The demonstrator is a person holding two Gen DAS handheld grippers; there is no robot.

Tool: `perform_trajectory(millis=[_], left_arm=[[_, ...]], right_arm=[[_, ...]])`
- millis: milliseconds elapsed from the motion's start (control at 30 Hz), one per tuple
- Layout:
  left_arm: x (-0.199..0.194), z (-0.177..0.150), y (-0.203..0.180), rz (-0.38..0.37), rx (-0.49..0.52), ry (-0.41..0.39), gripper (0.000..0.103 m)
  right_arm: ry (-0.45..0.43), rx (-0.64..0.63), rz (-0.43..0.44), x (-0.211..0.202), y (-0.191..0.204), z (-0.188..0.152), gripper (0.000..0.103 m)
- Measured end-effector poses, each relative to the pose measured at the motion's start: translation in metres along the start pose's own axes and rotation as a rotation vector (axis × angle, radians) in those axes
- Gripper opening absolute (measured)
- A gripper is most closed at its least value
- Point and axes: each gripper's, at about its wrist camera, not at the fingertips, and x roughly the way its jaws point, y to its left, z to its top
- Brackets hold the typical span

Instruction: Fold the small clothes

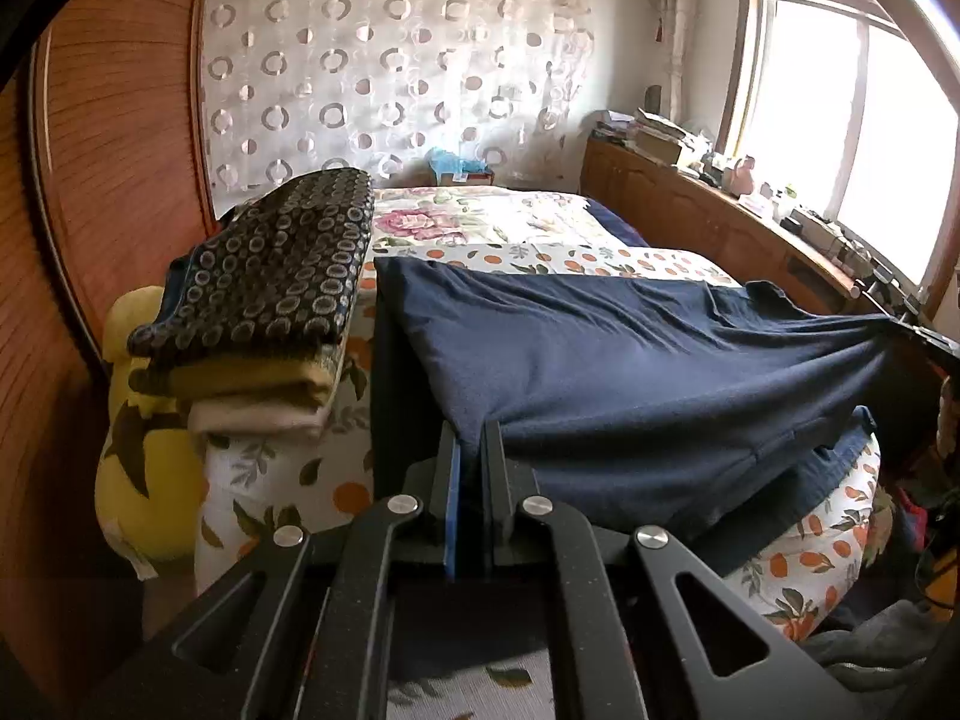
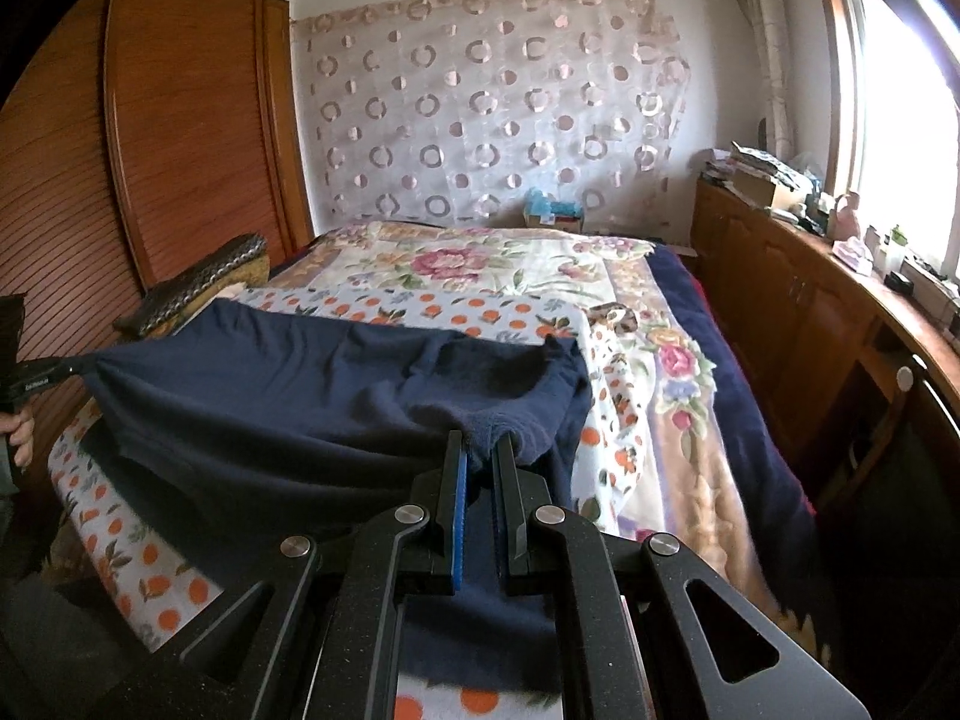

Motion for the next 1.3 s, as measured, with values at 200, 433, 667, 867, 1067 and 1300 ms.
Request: perform_trajectory(millis=[200,433,667,867,1067,1300], left_arm=[[0.01,-0.014,-0.006,0.035,0.029,0.043,0.006],[0.014,-0.019,-0.006,0.05,0.031,0.065,0.031],[0.01,-0.019,-0.004,0.035,0.023,0.045,0.067],[0.015,-0.021,-0.004,0.042,0.026,0.059,0.078],[0.02,-0.024,-0.005,0.055,0.026,0.071,0.078],[0.022,-0.026,-0.006,0.061,0.03,0.072,0.078]], right_arm=[[0.092,0.004,0.006,0.018,-0.003,-0.013,0.007],[0.133,0.02,-0.034,0.036,-0.009,-0.002,0.018],[0.088,-0.004,-0.059,0.047,-0.013,0.026,0.038],[0.07,-0.002,-0.046,0.072,-0.017,0.048,0.038],[0.076,0.003,-0.047,0.101,-0.02,0.053,0.038],[0.093,-0.02,-0.044,0.108,-0.017,0.048,0.038]])
